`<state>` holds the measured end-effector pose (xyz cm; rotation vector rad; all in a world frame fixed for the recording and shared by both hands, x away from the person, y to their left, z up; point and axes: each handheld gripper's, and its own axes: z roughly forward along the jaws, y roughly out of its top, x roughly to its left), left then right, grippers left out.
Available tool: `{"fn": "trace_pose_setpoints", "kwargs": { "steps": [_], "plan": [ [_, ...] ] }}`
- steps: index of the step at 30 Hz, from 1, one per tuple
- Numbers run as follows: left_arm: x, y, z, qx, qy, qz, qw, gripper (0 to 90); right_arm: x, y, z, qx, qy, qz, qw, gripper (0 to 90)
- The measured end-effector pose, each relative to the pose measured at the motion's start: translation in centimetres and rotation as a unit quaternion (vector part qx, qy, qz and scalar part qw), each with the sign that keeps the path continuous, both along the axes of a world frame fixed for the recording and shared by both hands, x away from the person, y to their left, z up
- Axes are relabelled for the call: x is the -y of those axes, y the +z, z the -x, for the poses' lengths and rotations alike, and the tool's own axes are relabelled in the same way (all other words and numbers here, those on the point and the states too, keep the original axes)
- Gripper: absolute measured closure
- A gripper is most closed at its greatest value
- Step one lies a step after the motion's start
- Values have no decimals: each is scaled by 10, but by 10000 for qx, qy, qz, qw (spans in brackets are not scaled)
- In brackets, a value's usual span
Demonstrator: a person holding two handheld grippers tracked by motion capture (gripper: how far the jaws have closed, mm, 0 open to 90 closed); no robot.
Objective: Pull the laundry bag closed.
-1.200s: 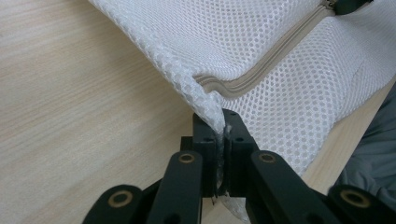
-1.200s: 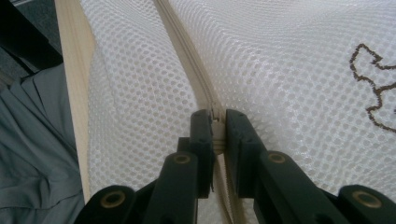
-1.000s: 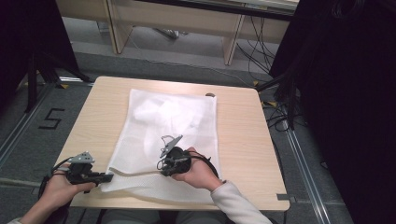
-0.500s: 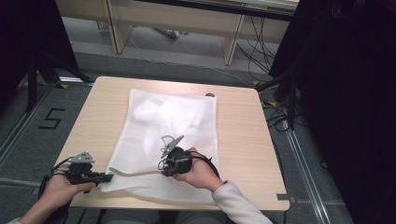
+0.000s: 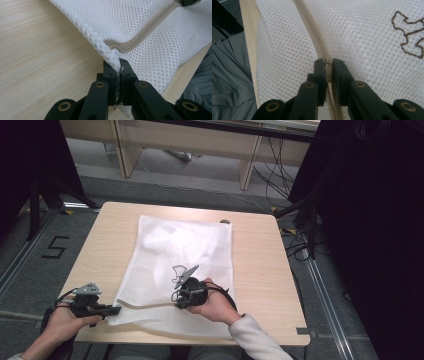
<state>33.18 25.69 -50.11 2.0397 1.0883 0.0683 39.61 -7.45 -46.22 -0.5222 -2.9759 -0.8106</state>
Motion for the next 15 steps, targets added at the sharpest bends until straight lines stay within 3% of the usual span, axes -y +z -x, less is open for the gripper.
{"fn": "trace_pose_setpoints", "kwargs": {
  "steps": [12,15],
  "plan": [
    [1,-1,1,78,93,78,9999,854,3,1,0,-3,-41,-2,10000,823],
    [0,0,0,-18,57,21,10000,854,4,1,0,-18,-38,-10,10000,823]
  ]
}}
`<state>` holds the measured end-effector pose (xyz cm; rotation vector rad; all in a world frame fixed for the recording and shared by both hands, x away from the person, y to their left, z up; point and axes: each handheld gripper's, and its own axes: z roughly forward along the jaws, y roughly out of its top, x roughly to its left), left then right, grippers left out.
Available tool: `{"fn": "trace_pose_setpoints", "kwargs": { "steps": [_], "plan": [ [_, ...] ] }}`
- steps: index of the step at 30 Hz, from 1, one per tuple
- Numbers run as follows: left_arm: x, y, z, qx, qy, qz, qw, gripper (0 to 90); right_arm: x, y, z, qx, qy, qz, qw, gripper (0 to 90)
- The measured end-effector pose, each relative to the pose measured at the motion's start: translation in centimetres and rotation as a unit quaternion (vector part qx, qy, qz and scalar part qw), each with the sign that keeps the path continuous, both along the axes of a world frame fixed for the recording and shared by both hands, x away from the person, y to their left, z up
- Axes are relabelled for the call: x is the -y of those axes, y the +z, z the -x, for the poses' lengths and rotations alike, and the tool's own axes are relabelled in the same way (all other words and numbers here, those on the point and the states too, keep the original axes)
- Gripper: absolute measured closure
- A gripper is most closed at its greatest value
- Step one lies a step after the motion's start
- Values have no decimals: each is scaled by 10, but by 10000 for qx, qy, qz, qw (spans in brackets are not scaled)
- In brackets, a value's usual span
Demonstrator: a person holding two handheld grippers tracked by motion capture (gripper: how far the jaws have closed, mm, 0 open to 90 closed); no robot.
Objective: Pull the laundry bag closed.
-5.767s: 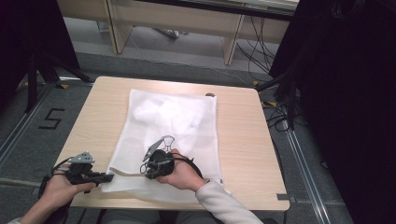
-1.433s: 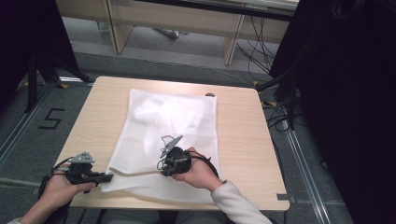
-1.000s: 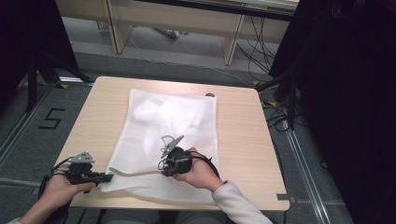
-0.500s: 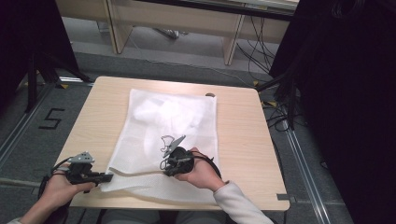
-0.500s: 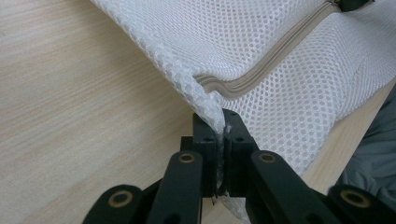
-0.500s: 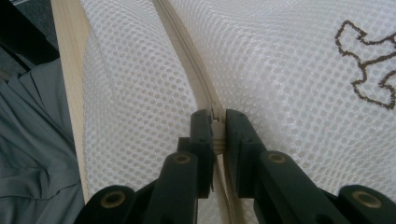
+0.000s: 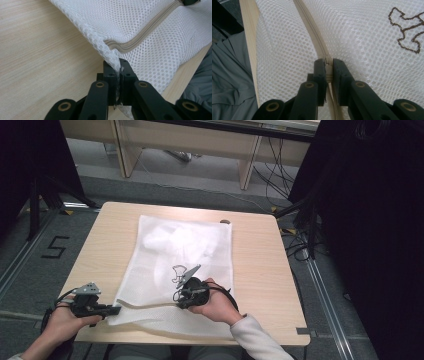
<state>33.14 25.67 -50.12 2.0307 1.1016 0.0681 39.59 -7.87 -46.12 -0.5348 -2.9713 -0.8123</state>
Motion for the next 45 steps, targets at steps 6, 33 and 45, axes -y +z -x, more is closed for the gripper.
{"fn": "trace_pose_setpoints", "kwargs": {
  "steps": [6,33,45],
  "plan": [
    [1,-1,0,93,42,62,9999,854,2,1,0,-40,-25,17,10000,823],
    [0,1,0,46,23,15,10000,854,12,3,2,-52,-54,58,10000,823],
    [0,1,0,53,18,12,10000,854,18,5,3,-75,-112,73,9999,823]
  ]
}}
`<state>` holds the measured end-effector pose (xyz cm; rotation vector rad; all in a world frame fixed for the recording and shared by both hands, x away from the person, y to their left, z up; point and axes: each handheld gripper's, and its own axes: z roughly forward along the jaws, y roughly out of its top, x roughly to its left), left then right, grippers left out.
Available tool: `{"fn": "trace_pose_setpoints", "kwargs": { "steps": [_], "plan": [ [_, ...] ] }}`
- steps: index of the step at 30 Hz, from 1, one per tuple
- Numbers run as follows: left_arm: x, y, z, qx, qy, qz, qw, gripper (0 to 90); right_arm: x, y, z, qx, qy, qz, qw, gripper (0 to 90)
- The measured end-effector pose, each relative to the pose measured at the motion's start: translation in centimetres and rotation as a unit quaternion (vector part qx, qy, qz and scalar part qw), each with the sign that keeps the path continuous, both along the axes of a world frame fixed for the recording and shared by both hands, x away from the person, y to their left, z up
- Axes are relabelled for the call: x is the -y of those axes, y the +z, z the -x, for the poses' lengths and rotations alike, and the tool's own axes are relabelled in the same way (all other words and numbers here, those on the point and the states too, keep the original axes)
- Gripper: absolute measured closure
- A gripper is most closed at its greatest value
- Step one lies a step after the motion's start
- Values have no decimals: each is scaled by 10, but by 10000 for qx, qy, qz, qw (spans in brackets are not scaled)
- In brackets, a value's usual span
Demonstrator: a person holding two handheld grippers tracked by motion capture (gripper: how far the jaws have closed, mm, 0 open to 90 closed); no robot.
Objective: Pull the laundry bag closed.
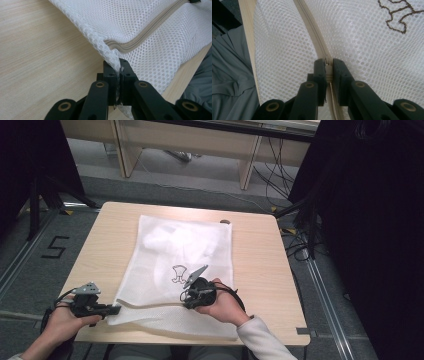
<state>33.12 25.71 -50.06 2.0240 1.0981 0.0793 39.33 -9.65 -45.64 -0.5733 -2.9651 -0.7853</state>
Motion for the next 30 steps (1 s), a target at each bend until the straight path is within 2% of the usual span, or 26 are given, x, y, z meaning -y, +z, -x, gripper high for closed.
{"fn": "trace_pose_setpoints", "kwargs": {
  "steps": [5,6,7,8,11,18,30],
  "plan": [
    [0,0,0,15,28,-8,10000,854,3,0,0,-22,-88,35,10000,823],
    [0,-1,0,43,39,52,10000,855,4,0,0,-16,-46,27,10000,823],
    [0,0,0,35,39,2,10000,854,5,-1,-1,26,22,2,10000,823],
    [0,0,0,5,13,-13,10000,854,6,0,0,-25,-70,20,10000,823],
    [0,0,0,-4,2,1,10000,854,7,0,0,0,-7,-16,10000,823],
    [0,0,0,-2,0,2,10000,854,8,1,0,35,-58,-15,10000,823],
    [0,0,0,2,-31,-20,10000,855,16,1,0,-31,-105,-21,9999,823]
  ]
}}
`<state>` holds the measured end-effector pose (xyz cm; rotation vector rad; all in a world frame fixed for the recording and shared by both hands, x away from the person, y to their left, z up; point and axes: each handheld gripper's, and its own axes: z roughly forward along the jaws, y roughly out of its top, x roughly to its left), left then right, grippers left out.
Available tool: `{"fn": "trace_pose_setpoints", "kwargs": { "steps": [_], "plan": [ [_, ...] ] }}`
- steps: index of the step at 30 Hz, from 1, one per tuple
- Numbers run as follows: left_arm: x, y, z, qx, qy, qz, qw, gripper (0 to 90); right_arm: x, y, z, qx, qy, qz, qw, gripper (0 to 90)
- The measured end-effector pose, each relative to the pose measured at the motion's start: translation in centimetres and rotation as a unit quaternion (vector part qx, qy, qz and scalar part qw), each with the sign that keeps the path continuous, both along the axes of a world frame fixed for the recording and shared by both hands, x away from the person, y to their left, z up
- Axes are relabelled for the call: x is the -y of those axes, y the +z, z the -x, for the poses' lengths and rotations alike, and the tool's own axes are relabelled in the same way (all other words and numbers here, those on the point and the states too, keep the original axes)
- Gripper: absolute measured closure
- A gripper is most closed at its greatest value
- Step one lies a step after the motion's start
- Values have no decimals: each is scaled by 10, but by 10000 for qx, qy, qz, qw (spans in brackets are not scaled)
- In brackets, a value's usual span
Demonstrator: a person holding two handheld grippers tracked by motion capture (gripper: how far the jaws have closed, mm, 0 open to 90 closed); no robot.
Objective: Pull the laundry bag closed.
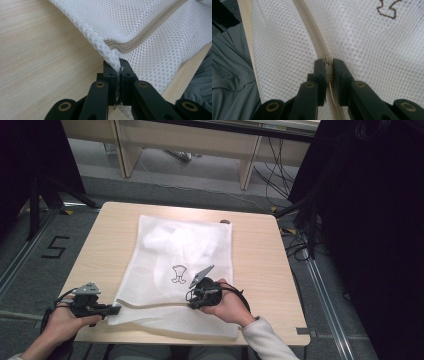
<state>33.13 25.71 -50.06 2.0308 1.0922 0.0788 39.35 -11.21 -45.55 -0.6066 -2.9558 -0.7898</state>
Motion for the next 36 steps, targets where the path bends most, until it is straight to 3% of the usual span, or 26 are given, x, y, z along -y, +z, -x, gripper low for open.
{"fn": "trace_pose_setpoints", "kwargs": {
  "steps": [18,19,20,26,27,30,34,36],
  "plan": [
    [0,0,0,13,12,-22,10000,855,7,-1,0,-21,-30,27,10000,823],
    [1,-1,1,92,72,49,9999,855,7,-1,1,-18,-35,21,10000,823],
    [1,0,1,57,47,15,10000,855,7,0,2,-62,-123,51,9999,823],
    [0,0,0,7,2,-9,10000,855,10,0,2,-52,-123,53,9999,823],
    [0,-1,1,79,52,53,9999,855,10,0,2,-52,-123,53,9999,823],
    [0,0,0,1,3,-6,10000,855,12,-1,2,-18,-81,32,10000,823],
    [1,-1,1,91,65,43,9999,855,14,-1,2,-39,-89,36,9999,823],
    [0,0,0,2,2,-2,10000,855,15,-1,2,-39,-97,25,9999,823]
  ]
}}
